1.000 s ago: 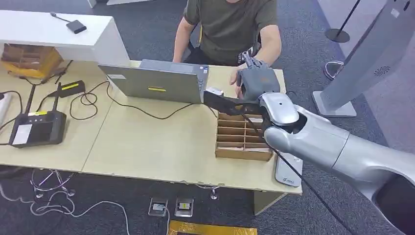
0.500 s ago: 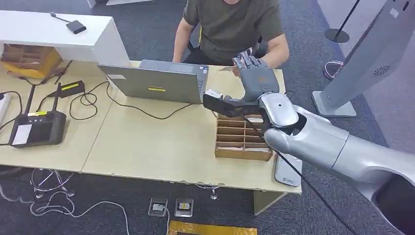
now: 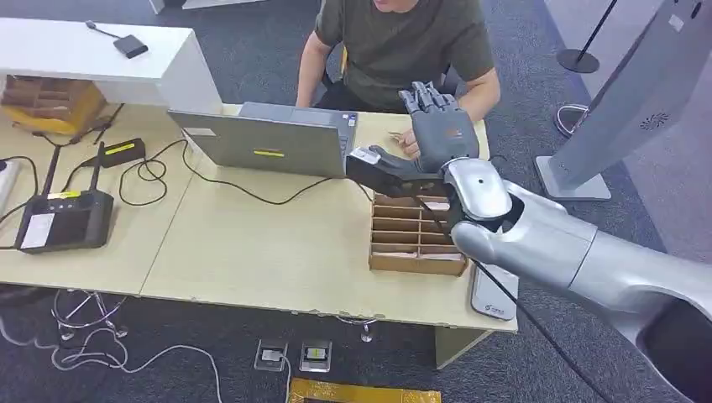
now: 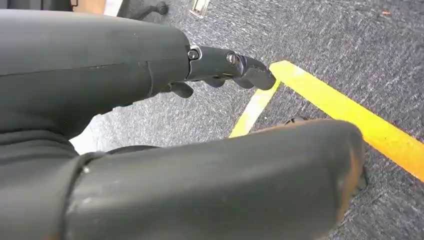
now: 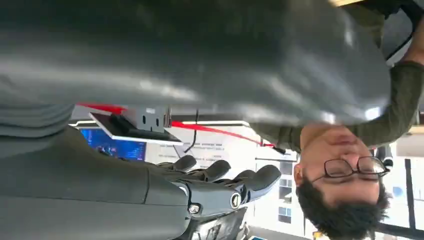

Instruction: Pass the card to the sensor for recognition and then transmit it.

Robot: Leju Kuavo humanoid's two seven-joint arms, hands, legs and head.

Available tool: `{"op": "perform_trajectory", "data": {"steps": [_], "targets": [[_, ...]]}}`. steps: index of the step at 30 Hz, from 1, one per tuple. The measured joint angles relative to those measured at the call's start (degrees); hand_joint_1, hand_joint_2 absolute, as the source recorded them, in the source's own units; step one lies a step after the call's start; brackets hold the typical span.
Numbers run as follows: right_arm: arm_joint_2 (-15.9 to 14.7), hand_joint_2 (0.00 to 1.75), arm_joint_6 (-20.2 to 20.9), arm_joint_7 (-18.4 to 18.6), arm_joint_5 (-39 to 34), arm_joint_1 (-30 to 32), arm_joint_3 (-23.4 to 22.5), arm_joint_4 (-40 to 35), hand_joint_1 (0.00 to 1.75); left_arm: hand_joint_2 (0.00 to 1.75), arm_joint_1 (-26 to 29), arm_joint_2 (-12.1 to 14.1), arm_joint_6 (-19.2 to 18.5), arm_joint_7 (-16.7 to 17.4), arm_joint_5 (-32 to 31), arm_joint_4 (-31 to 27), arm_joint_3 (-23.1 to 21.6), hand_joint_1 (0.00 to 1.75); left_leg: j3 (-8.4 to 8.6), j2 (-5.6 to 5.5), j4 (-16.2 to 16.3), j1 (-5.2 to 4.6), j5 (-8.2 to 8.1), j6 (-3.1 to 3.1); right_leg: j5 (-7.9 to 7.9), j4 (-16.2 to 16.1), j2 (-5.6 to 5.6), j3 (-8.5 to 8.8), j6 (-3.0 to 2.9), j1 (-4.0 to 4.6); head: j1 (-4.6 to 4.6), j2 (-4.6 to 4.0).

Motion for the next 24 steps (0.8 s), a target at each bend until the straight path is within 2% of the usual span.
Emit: {"op": "perform_trajectory", "data": {"steps": [5,6,7,10,14,15,16,17,18,19,20,21,24], "targets": [[-0.2,0.0,-0.6,-0.4,-0.2,0.0,0.0,-1.0,0.0,0.0,0.0,-0.2,0.1,0.0,0.0,0.0,0.4,0.0,0.02,0.02,0.0,0.0,0.0,0.0,0.01,0.0,0.02,0.0,0.01,0.0,0.0,0.0],[-0.4,0.0,-4.1,-1.3,0.0,0.0,0.0,-1.6,0.0,0.0,0.1,-0.3,0.2,0.0,0.0,0.0,0.7,0.0,0.02,0.03,0.0,0.0,0.0,0.0,0.01,0.0,0.02,-0.01,0.01,0.0,0.02,0.0],[-0.7,0.0,-5.8,-1.7,0.3,0.0,0.0,-2.3,0.0,0.0,0.1,-0.3,0.3,0.0,0.0,0.0,0.9,0.0,0.05,0.03,0.0,0.0,0.0,0.0,0.01,0.0,0.02,-0.02,0.01,0.0,0.0,0.0],[-1.8,0.0,-8.6,-2.7,1.0,0.8,0.0,-4.4,0.0,0.0,0.1,-0.3,0.1,0.0,0.0,0.0,1.2,0.0,0.07,0.08,0.0,0.0,0.0,0.0,0.01,0.0,0.08,0.0,0.01,0.0,0.02,0.0],[-4.1,0.0,-8.6,-0.5,2.1,3.5,0.4,-8.2,0.0,0.0,0.2,-0.3,-1.1,0.0,-1.0,0.0,1.2,0.0,0.1,0.11,0.0,0.0,-0.01,0.0,0.01,-0.1,0.1,-0.01,0.01,0.0,0.02,0.0],[-6.6,0.0,-5.4,2.6,7.2,6.3,-0.8,-10.4,0.0,0.0,0.2,-0.3,-2.7,0.0,-2.8,0.0,1.1,0.0,0.15,0.09,0.0,0.0,-0.01,0.01,0.01,-0.1,0.09,0.08,0.02,0.01,-0.04,0.0],[-8.1,0.0,-2.9,3.4,9.7,8.7,-2.3,-11.9,0.0,0.0,0.2,-0.2,-3.5,0.0,-3.4,0.0,1.0,0.0,0.23,0.04,0.0,0.01,-0.02,0.02,0.01,-0.1,0.0,0.12,0.02,0.02,0.04,0.0],[-8.4,0.0,-2.5,3.4,10.0,9.0,-2.5,-12.1,0.0,0.0,0.2,-0.2,-3.6,0.0,-3.5,0.0,1.0,0.0,0.22,0.04,0.0,0.01,-0.02,0.01,0.01,-0.1,0.0,0.13,0.02,0.02,0.04,0.0],[-12.6,0.0,2.0,3.5,13.5,13.5,-5.9,-16.6,0.0,0.0,0.3,0.1,-4.5,0.0,-4.1,0.0,0.8,0.0,0.15,-0.01,0.0,-0.02,-0.04,0.05,0.02,-0.1,-0.04,0.18,0.03,-0.01,0.04,0.0],[-14.8,0.0,4.1,3.5,15.1,16.1,-8.2,-20.1,0.0,0.0,0.4,0.2,-4.9,0.0,-4.3,0.0,0.7,0.0,0.16,0.02,0.0,-0.02,-0.08,0.1,0.02,-0.1,0.01,0.16,0.04,-0.01,0.02,0.0],[-15.3,0.0,4.6,3.5,15.4,16.8,-8.7,-20.8,0.0,0.0,0.5,0.2,-4.9,0.0,-4.3,0.0,0.7,0.0,0.16,0.07,0.0,-0.02,-0.09,0.11,0.03,-0.1,0.02,0.17,0.04,-0.01,0.04,0.0],[-18.2,0.0,7.1,3.5,16.7,20.2,-12.4,-25.4,0.0,0.0,0.7,0.5,-5.1,0.0,-4.5,0.0,0.6,0.0,0.21,0.4,0.0,-0.03,-0.24,0.05,0.04,-0.1,0.37,0.13,0.06,-0.03,-0.11,0.0],[-22.3,0.0,8.7,3.5,17.2,26.1,-17.6,-31.8,0.0,0.0,0.6,0.8,-5.4,0.0,-4.7,0.0,0.5,0.0,0.29,0.6,0.0,-0.03,-0.3,0.09,0.06,-0.2,0.54,0.12,0.1,-0.03,-0.02,0.0]]}}
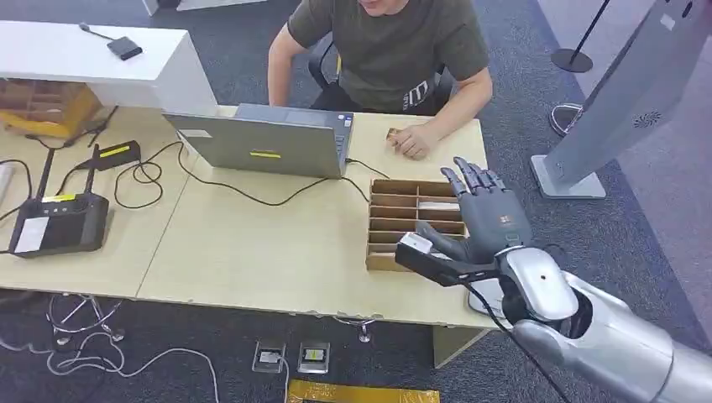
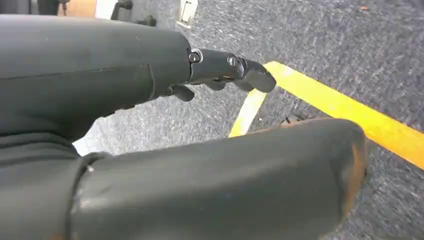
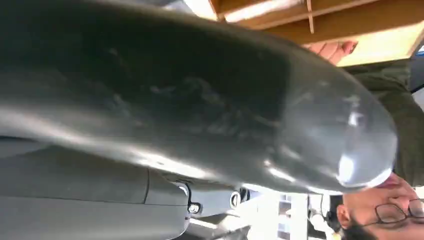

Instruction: Pass the card to the sensor for recognition and then transmit it.

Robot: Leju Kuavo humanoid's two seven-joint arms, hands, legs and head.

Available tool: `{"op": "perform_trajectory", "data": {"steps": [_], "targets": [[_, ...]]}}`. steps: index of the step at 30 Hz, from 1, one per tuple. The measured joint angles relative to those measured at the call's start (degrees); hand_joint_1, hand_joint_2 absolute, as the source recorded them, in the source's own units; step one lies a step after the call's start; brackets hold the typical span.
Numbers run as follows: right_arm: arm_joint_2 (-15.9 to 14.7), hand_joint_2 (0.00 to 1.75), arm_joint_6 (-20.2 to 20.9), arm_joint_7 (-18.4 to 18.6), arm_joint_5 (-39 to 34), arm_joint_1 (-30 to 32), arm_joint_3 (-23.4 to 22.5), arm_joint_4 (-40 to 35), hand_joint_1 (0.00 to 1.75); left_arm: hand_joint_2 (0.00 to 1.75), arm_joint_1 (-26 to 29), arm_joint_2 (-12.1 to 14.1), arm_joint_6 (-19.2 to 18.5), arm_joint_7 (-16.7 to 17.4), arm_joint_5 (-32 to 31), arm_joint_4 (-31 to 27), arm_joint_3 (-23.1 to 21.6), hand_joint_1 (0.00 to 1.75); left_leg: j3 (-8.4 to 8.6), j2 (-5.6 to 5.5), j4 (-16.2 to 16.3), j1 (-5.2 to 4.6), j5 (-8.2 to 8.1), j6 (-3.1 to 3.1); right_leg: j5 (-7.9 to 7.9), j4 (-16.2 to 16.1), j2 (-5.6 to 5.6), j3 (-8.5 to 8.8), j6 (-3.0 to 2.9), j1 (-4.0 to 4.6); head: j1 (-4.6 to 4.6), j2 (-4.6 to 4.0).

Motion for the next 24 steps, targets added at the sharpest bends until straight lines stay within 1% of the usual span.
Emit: {"op": "perform_trajectory", "data": {"steps": [1,4,7,8,18,24], "targets": [[-1.1,0.0,0.4,0.0,0.3,1.3,-1.6,-2.3,0.0,0.0,0.0,0.0,0.0,0.0,0.0,0.0,-0.1,0.0,-0.02,-0.01,0.0,0.0,-0.01,0.01,0.0,0.0,-0.02,-0.01,0.0,-0.01,-0.02,0.0],[-2.9,0.0,1.4,0.0,0.7,3.1,-5.0,-6.4,0.0,0.0,0.0,0.1,0.0,0.0,0.0,0.0,-0.2,0.0,0.05,0.12,0.0,0.04,-0.02,-0.01,0.0,0.0,0.09,0.0,0.0,0.03,0.0,0.0],[-4.2,0.0,2.2,0.0,1.2,4.7,-7.2,-9.1,0.0,0.0,-0.1,0.1,0.2,0.8,0.0,0.0,-0.3,0.0,0.04,0.11,0.0,0.04,-0.01,-0.01,0.0,0.0,0.08,0.01,0.0,0.04,0.02,0.0],[-4.6,1.75,2.6,0.0,1.6,5.2,-8.1,-10.1,0.0,0.0,-0.1,0.1,0.4,1.1,0.0,0.0,-0.3,0.0,0.04,0.11,0.0,0.04,-0.01,-0.01,0.0,0.0,0.07,0.02,0.0,0.04,0.0,0.0],[-7.8,1.75,4.2,0.0,4.9,12.4,-14.8,-17.9,0.0,0.0,-0.1,0.2,0.8,1.2,0.4,0.0,-0.8,0.0,0.02,0.11,0.0,0.02,-0.02,0.0,0.0,0.0,0.06,0.02,0.0,0.02,0.02,0.0],[-8.7,1.75,3.6,0.0,6.4,15.6,-17.6,-20.7,0.0,0.0,-0.1,0.2,1.6,0.7,0.7,0.0,-0.8,0.0,0.02,0.11,0.0,0.03,-0.02,0.0,0.0,0.0,0.06,0.03,0.0,0.03,0.0,0.0]]}}
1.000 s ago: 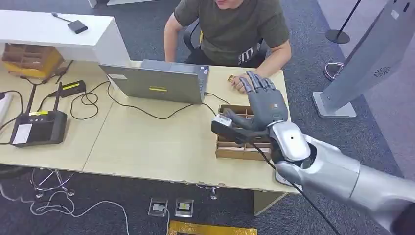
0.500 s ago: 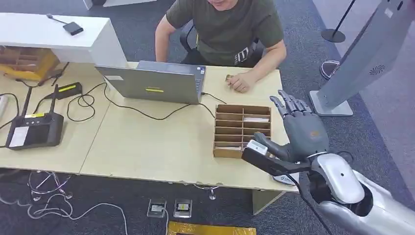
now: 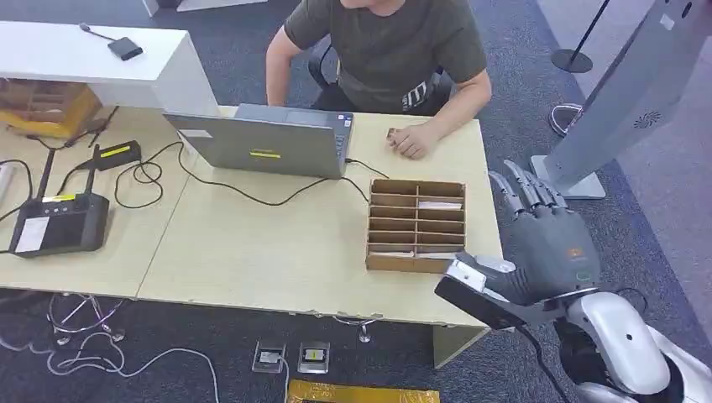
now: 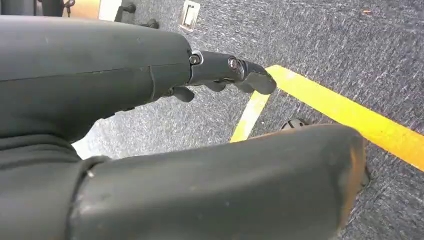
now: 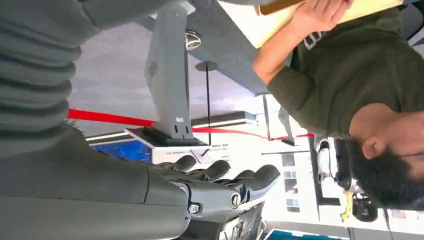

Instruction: Pass the card to the sensor for recognition and then transmit it.

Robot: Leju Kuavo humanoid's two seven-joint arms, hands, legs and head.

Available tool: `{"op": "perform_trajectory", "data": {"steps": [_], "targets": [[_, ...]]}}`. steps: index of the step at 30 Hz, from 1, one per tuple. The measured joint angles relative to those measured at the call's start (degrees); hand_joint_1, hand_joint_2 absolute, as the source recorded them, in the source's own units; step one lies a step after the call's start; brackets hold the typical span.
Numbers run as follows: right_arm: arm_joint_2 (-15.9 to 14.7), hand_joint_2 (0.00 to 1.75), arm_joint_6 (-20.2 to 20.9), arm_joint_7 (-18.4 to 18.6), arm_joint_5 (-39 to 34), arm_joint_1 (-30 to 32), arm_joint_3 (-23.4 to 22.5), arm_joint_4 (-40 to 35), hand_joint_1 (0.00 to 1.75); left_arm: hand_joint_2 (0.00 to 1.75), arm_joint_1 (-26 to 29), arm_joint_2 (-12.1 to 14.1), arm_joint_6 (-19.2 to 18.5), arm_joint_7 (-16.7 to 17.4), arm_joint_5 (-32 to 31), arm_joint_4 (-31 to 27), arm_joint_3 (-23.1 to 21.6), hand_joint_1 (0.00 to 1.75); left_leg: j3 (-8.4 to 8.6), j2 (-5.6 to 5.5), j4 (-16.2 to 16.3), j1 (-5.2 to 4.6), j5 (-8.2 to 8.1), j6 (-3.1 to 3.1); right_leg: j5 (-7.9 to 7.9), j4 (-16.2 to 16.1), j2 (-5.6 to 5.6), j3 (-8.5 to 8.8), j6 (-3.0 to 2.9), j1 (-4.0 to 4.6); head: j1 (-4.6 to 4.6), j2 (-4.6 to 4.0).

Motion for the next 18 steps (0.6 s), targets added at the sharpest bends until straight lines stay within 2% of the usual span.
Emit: {"op": "perform_trajectory", "data": {"steps": [5,8,14,18], "targets": [[-0.4,1.75,-1.2,0.0,0.8,1.6,-1.6,-1.3,0.0,0.0,0.0,0.0,0.9,0.0,0.5,0.0,0.0,0.0,0.0,0.0,0.0,0.0,0.0,0.0,0.0,0.0,0.0,0.01,0.0,0.0,0.02,0.0],[-0.4,1.75,-3.2,0.0,0.8,2.3,-1.8,-1.4,0.0,0.0,0.0,0.0,1.4,-0.1,0.6,0.0,0.0,0.0,0.0,0.0,0.0,0.0,0.01,0.0,0.0,0.0,0.0,0.01,0.0,0.0,0.02,0.0],[-0.4,1.75,-3.8,0.0,0.7,2.5,-1.9,-1.4,0.0,0.0,0.0,0.0,1.4,-0.1,0.7,0.0,0.0,0.0,0.0,0.0,0.0,0.0,0.0,0.0,0.0,0.0,0.0,0.01,0.0,0.0,0.02,0.0],[-0.3,1.75,-9.3,0.0,-0.5,6.2,-3.6,-1.3,0.0,0.0,-0.1,-0.3,2.0,-0.2,0.7,0.0,0.0,0.0,-0.04,-0.04,0.0,0.0,0.0,0.0,-0.01,0.0,-0.04,0.0,0.0,0.0,0.02,0.0]]}}
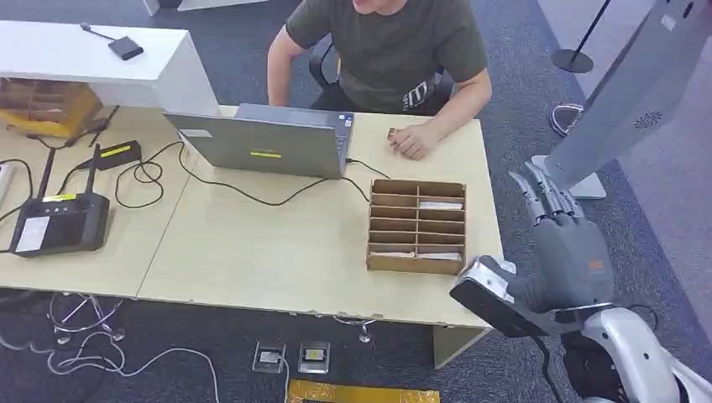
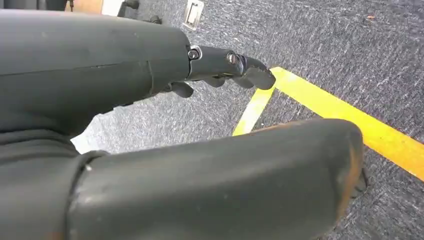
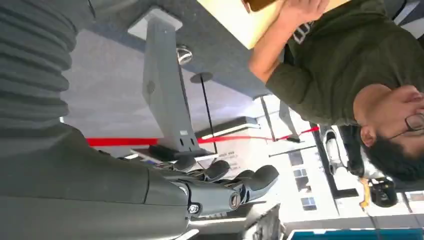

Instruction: Pass the card to the sensor for recognition and then transmit it.

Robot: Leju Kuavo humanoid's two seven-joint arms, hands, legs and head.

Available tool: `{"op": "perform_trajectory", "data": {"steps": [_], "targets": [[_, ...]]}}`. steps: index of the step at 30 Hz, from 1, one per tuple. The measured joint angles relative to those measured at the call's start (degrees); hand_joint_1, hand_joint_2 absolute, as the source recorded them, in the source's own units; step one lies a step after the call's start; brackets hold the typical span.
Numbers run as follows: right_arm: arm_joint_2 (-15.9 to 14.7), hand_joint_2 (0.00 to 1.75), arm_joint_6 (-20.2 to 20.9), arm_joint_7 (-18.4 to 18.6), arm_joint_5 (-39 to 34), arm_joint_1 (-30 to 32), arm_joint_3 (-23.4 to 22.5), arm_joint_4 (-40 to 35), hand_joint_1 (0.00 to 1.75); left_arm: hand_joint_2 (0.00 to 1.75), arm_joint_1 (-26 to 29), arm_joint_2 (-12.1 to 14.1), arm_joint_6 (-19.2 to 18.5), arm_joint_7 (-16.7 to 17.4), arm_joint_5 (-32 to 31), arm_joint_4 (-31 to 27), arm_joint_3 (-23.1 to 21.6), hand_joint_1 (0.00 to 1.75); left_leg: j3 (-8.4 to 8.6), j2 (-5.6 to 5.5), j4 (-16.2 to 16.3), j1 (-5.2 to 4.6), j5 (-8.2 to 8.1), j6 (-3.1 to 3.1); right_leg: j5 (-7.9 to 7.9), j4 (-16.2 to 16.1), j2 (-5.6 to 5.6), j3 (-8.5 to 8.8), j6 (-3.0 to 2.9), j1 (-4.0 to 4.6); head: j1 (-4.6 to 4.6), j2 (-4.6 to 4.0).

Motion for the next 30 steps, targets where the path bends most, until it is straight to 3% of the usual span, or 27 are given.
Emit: {"op": "perform_trajectory", "data": {"steps": [13,26,30], "targets": [[3.5,1.75,-5.5,-0.1,4.9,8.0,-2.0,3.0,0.0,0.0,-0.2,-0.9,2.3,1.3,0.8,0.0,0.0,0.0,-0.05,-0.13,0.0,0.02,0.0,-0.01,-0.02,0.0,-0.14,0.01,-0.02,0.02,0.0,0.0],[7.9,1.75,-6.8,-0.3,7.9,12.0,-1.9,6.8,0.0,0.0,-0.3,-1.6,4.0,2.6,1.4,0.0,0.0,0.0,-0.08,-0.22,0.0,0.02,0.0,0.0,-0.04,0.0,-0.16,0.0,-0.04,0.02,0.0,0.0],[10.7,1.75,-7.2,-0.7,8.3,13.7,-1.6,9.1,0.0,0.0,-0.3,-1.7,4.9,2.5,1.4,0.0,0.0,0.0,-0.09,-0.22,0.0,0.02,0.0,-0.01,-0.04,0.0,-0.17,-0.01,-0.04,0.02,-0.02,0.0]]}}
